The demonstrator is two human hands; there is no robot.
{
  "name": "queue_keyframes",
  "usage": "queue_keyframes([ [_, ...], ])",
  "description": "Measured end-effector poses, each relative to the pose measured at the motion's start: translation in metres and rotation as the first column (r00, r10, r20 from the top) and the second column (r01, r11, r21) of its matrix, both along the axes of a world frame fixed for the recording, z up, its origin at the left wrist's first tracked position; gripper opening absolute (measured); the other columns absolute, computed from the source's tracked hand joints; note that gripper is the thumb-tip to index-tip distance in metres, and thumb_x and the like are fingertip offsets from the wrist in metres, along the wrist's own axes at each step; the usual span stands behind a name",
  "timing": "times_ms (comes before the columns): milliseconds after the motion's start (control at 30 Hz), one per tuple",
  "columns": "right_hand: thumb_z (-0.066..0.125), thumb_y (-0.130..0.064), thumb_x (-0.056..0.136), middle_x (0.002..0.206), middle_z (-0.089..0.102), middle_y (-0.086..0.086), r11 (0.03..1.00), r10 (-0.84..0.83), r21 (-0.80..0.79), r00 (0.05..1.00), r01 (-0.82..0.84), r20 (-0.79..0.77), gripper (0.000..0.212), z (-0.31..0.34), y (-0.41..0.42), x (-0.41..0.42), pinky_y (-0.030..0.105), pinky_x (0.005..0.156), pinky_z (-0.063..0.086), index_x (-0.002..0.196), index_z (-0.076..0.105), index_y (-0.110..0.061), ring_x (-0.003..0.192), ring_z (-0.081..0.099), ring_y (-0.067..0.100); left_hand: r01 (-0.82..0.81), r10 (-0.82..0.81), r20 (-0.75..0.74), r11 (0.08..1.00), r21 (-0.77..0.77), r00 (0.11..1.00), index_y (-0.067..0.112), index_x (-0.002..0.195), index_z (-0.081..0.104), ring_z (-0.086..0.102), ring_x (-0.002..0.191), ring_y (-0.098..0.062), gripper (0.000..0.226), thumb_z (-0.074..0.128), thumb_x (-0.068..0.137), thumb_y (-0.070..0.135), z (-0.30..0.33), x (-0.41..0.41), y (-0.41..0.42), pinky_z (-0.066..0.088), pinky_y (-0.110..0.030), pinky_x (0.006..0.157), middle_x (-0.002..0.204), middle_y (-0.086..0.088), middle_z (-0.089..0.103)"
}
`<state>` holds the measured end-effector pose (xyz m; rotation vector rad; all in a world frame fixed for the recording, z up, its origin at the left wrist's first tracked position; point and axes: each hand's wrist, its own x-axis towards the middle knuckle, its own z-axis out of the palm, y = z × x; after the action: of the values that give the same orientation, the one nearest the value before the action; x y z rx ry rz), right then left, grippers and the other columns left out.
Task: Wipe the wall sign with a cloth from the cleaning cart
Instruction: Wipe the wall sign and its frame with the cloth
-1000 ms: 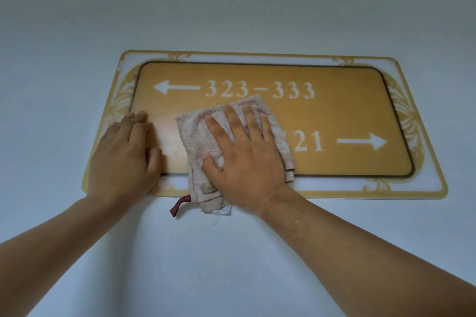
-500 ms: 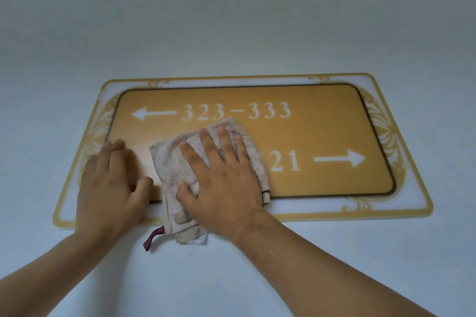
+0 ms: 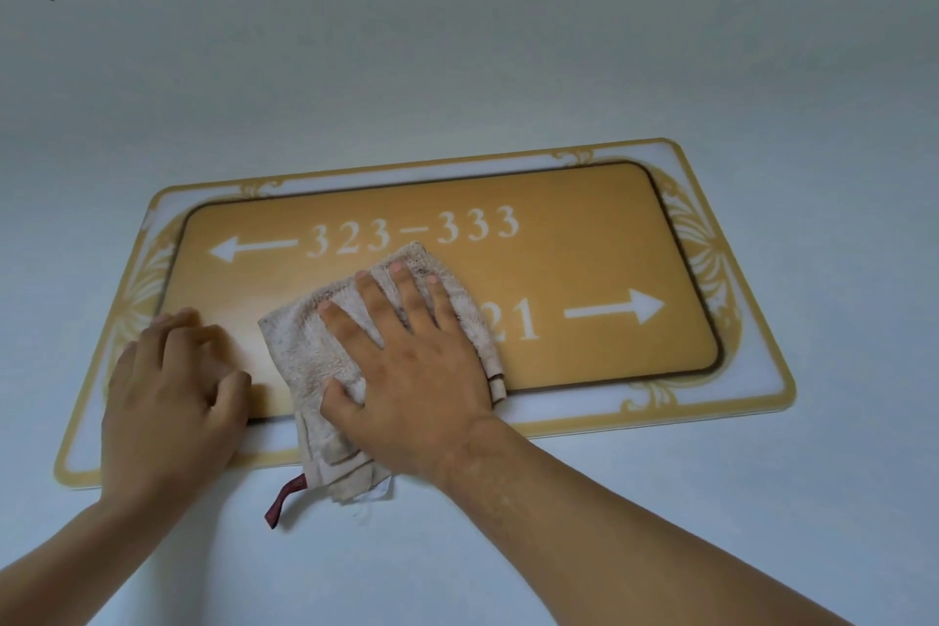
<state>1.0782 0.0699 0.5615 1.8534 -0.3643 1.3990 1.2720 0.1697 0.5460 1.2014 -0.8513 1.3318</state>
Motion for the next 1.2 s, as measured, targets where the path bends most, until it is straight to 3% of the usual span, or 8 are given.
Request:
queue_keyframes([
  [233,0.027,-0.058,0.095,0.170,0.005,0.005,1.000,-0.020,-0.001,1.000,0.020,-0.019,0.069,0.001,-0.009,-0.017,0.051,0.121,-0.009,0.159,0.018,-0.035,0.154,-0.014,0.029,0.066,-0.066,-0.037,0.998,-0.014,0.997,0.020,0.121,0.051,0.043,0.129,-0.033,0.050,0.041,0.076,0.038,-0.001,-0.010,0.000,0.038,-0.055,0.107,0.140,-0.003,0.045],
  [400,0.025,-0.059,0.095,0.170,0.003,0.004,0.999,-0.050,0.004,0.999,0.051,-0.012,0.070,-0.001,-0.018,-0.036,0.051,0.122,-0.008,0.160,0.015,-0.035,0.154,-0.014,0.028,0.058,-0.060,0.045,0.997,0.045,0.997,0.015,0.135,0.050,0.036,0.138,-0.027,0.062,0.039,0.078,0.037,-0.006,-0.029,-0.007,0.025,-0.048,0.118,0.148,-0.004,0.044],
  [533,0.027,-0.059,0.095,0.170,0.003,0.003,0.999,-0.041,0.009,0.999,0.041,-0.018,0.070,-0.002,-0.023,-0.047,0.051,0.122,-0.010,0.160,0.015,-0.035,0.154,-0.015,0.028,-0.025,0.022,0.046,0.997,0.069,0.999,0.012,0.133,0.052,0.035,0.139,-0.034,0.062,0.038,0.079,0.040,-0.004,-0.035,-0.015,0.025,-0.055,0.116,0.147,-0.013,0.046],
  [667,0.028,-0.058,0.095,0.170,0.003,0.003,0.999,-0.045,0.018,0.999,0.045,-0.017,0.069,0.000,-0.027,-0.054,0.051,0.121,-0.009,0.160,0.016,-0.035,0.153,-0.016,0.027,0.015,-0.016,0.025,0.999,0.052,1.000,0.012,0.129,0.051,0.034,0.137,-0.034,0.058,0.039,0.079,0.041,-0.002,-0.049,-0.020,0.027,-0.057,0.115,0.145,-0.016,0.045],
  [800,0.030,-0.058,0.094,0.170,0.004,0.003,0.999,-0.045,0.011,0.999,0.045,-0.009,0.070,0.000,-0.026,-0.057,0.051,0.122,-0.009,0.159,0.017,-0.036,0.154,-0.014,0.027,-0.005,-0.005,0.152,0.998,0.069,0.988,0.006,0.115,0.053,0.038,0.129,-0.038,0.044,0.041,0.078,0.028,0.002,-0.070,-0.028,0.031,-0.058,0.111,0.137,-0.020,0.049],
  [967,0.032,-0.058,0.093,0.170,0.008,0.004,0.999,-0.051,-0.006,0.998,0.051,0.022,0.070,-0.001,-0.036,-0.066,0.051,0.122,-0.006,0.159,0.021,-0.036,0.155,-0.010,0.028,0.006,-0.024,0.213,0.996,0.087,0.977,-0.002,0.116,0.056,0.041,0.131,-0.041,0.048,0.040,0.079,0.025,0.005,-0.097,-0.041,0.031,-0.057,0.113,0.136,-0.023,0.051],
  [1200,0.032,-0.059,0.093,0.170,0.009,0.003,0.999,-0.041,-0.016,0.999,0.041,0.032,0.071,-0.002,-0.050,-0.085,0.052,0.123,-0.003,0.159,0.022,-0.036,0.155,-0.010,0.026,0.066,-0.089,0.190,0.990,0.127,0.978,-0.005,0.121,0.054,0.039,0.132,-0.041,0.047,0.039,0.083,0.018,0.002,-0.122,-0.054,0.032,-0.057,0.112,0.139,-0.024,0.049],
])
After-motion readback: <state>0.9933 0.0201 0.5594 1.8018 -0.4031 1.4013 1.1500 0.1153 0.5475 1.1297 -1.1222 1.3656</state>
